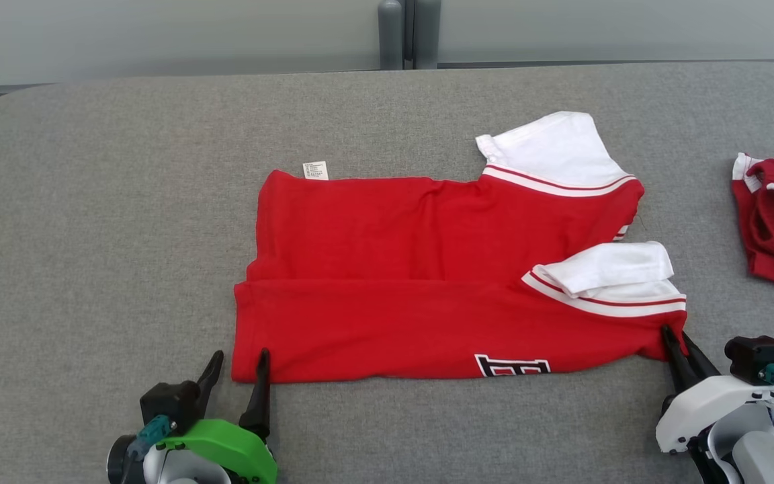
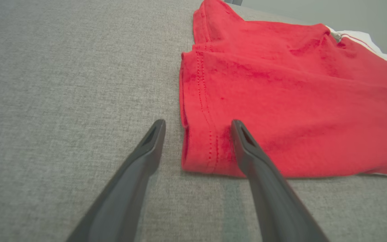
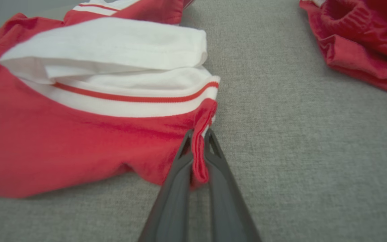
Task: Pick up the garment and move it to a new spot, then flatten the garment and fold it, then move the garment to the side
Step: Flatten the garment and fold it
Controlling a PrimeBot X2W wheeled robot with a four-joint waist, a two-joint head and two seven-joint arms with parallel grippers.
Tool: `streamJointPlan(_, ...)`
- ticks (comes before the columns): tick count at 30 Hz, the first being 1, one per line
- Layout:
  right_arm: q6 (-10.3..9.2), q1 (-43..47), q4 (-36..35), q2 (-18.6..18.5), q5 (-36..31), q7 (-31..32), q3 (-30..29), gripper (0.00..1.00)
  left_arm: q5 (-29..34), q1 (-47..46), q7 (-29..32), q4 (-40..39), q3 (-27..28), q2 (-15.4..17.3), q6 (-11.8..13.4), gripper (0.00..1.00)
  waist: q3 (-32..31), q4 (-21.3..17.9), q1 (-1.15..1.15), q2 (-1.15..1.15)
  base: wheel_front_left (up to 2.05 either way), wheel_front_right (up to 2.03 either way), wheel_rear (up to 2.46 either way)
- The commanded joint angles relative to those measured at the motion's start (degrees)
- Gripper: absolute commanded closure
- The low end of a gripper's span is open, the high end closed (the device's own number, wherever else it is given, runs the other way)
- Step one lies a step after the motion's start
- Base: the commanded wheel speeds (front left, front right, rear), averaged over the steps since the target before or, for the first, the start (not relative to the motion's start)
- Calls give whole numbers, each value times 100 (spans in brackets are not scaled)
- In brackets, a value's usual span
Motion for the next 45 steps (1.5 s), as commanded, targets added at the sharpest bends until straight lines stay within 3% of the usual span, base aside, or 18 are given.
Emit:
streamJointPlan(1, -14, -53, -35, -13, -43, 12, 22, 100, -76, -105, 2, 82, -43, 21, 15, 0, 46, -44, 0, 0, 0, 0, 0)
streamJointPlan(3, -13, -74, -60, -5, -37, 12, 50, 100, -159, -156, 2, 155, -140, 19, 15, 0, 71, -69, 0, 0, 0, 0, 0)
streamJointPlan(4, -13, -81, -69, -2, -34, 12, 61, 100, -225, -175, 2, 210, -189, 19, 15, 41, 77, -79, 0, 0, 0, 0, 0)
streamJointPlan(5, -13, -86, -75, 2, -31, 12, 70, 100, -251, -203, 2, 276, -261, 23, 15, 93, 80, -88, 0, 0, 0, 0, 0)
streamJointPlan(6, -13, -93, -75, 11, -28, 12, 80, 100, -304, -212, 3, 336, -340, 22, 15, 100, 79, -96, 0, 0, 0, 0, 0)
streamJointPlan(18, -13, 161, 8, 16, 9, 8, -83, 100, -699, 17, 7, 722, -505, 234, 15, 100, -362, -40, 0, 0, 0, 0, 0)
streamJointPlan(28, -21, 874, -384, -195, 48, 2, -387, 100, -489, 570, 2, 730, -168, 342, 23, 100, -971, 1, 0, 0, 0, 0, 0)
streamJointPlan(40, -28, 1603, -663, -67, 82, -2, -446, 100, -192, 900, 7, 1260, 236, 246, 37, 100, -1196, -104, 0, 0, 0, 0, 0)
streamJointPlan(41, -28, 1613, -640, -54, 59, -2, -457, 89, -188, 908, 8, 1331, 205, 226, 37, 100, -1195, -111, 0, 0, 0, 0, 0)
streamJointPlan(42, -28, 1614, -584, -34, 35, -1, -477, 29, -178, 896, 9, 1360, 193, 213, 37, 100, -1193, -114, 0, 0, 0, 0, 0)
streamJointPlan(43, -14, 1600, -551, -5, 9, -1, -456, 0, -152, 882, 10, 1352, 188, 202, 36, 66, -1190, -111, 0, 0, 0, 0, 0)
streamJointPlan(44, -11, 1556, -585, 37, -25, -1, -469, 0, -123, 873, 10, 1315, 195, 185, 33, 0, -1183, -106, 0, 0, 0, 0, 0)
streamJointPlan(45, -11, 1525, -612, 64, -66, 0, -504, 0, -78, 868, 10, 1244, 232, 173, 28, 0, -1173, -92, 0, 0, 0, 0, 0)
